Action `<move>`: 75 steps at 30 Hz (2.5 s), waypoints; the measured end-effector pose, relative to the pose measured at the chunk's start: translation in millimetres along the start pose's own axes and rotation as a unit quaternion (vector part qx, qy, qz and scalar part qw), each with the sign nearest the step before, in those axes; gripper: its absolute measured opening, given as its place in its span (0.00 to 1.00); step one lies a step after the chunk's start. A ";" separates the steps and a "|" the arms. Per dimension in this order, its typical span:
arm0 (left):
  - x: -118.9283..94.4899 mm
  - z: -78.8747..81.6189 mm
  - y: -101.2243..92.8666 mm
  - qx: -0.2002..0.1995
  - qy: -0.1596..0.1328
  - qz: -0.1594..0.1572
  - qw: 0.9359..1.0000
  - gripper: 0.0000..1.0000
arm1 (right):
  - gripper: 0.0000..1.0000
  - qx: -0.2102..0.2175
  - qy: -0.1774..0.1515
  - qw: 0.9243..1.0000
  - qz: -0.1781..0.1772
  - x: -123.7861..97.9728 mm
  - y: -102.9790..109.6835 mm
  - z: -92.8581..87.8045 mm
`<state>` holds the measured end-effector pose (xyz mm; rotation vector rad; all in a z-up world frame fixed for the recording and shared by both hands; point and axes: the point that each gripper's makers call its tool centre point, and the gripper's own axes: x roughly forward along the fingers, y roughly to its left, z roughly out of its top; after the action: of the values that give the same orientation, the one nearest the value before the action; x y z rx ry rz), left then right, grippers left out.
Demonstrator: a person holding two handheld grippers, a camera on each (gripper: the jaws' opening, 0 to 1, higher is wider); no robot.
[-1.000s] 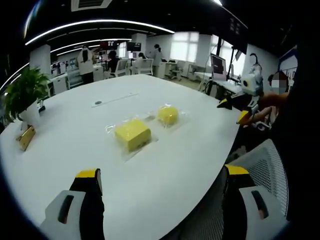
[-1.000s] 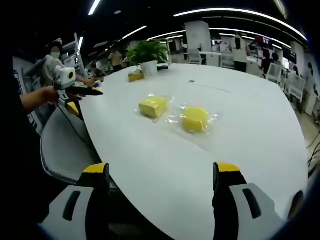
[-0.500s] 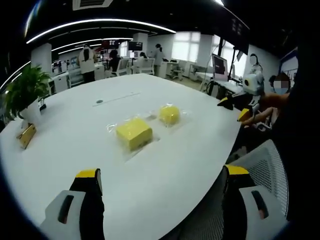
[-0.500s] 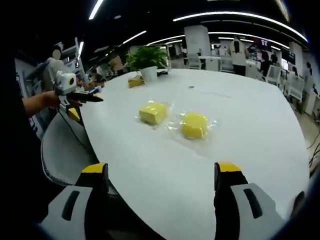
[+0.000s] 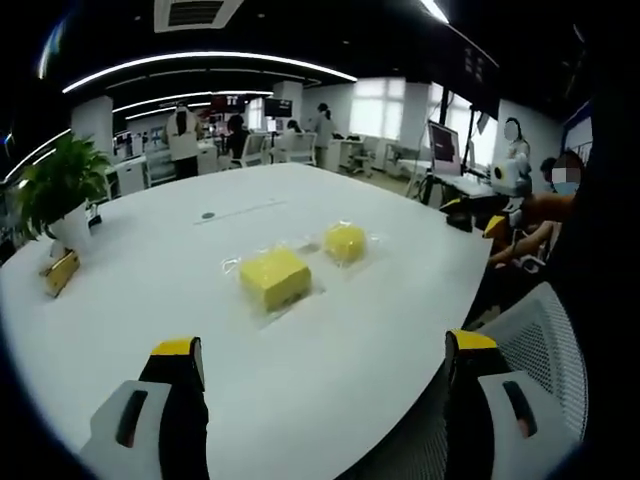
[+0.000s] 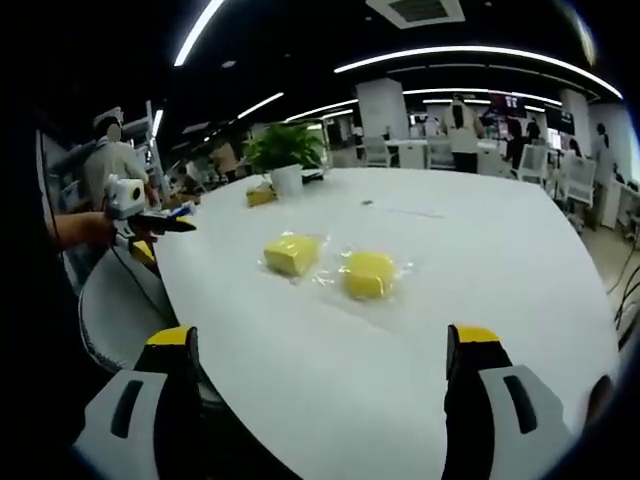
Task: Compare the silicone blocks by pressing each to a similar depth, holding the contact briefly, and releasing to observe deformation and rebound differences across the visible hardness samples.
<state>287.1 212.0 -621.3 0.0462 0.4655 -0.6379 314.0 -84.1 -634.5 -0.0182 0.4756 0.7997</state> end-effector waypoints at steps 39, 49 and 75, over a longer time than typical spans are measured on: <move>90.0 36.7 70.5 -0.226 0.027 -0.015 0.974 0.82 | 0.79 0.014 0.077 0.996 -0.037 -15.7 0.7 -31.1; 126.5 35.3 108.7 -0.348 0.024 -0.005 0.937 0.68 | 0.76 0.018 0.089 0.995 -0.046 -20.9 1.2 -37.3; 191.5 -2.1 108.9 -0.504 0.040 -0.005 0.863 0.24 | 0.71 0.021 0.130 0.988 -0.085 -41.2 -9.8 -55.9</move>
<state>484.6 192.3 -716.8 -0.9324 0.8361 -0.3386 273.6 -130.0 -668.9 -0.1246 0.7275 0.6208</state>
